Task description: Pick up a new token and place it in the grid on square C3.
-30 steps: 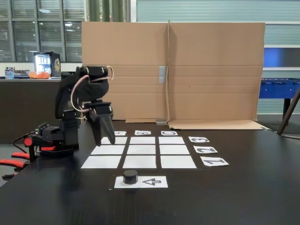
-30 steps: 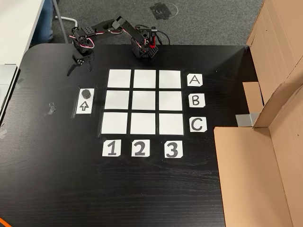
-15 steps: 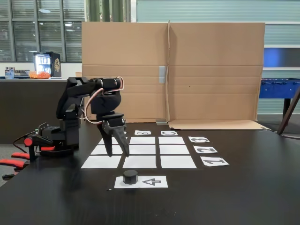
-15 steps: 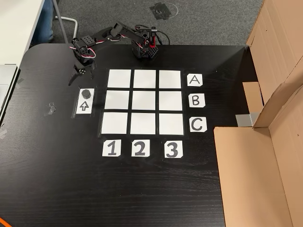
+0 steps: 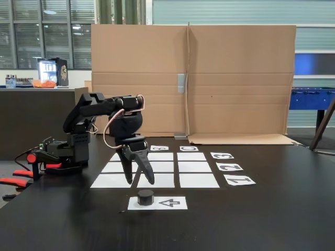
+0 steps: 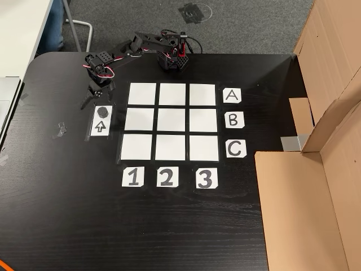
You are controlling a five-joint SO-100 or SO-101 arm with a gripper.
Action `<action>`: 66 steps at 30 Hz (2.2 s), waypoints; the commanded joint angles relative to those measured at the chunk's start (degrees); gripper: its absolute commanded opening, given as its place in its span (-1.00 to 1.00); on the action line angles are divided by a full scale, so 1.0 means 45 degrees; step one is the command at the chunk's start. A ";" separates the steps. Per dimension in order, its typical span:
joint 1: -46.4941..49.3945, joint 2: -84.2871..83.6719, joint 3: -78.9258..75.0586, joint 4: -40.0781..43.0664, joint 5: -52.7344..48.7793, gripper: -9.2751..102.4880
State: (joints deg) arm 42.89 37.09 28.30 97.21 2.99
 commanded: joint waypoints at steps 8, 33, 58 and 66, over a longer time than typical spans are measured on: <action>-0.0391 -0.0645 -0.1113 0.0000 0.0117 0.17; -0.0508 -0.1914 -0.2734 -0.0098 0.0098 -0.59; -0.0586 0.1797 0.0176 0.0176 -0.1426 -0.84; -0.1816 0.4180 0.2813 0.0176 -0.1680 -0.84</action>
State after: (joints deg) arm 36.83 48.78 38.41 97.73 -4.13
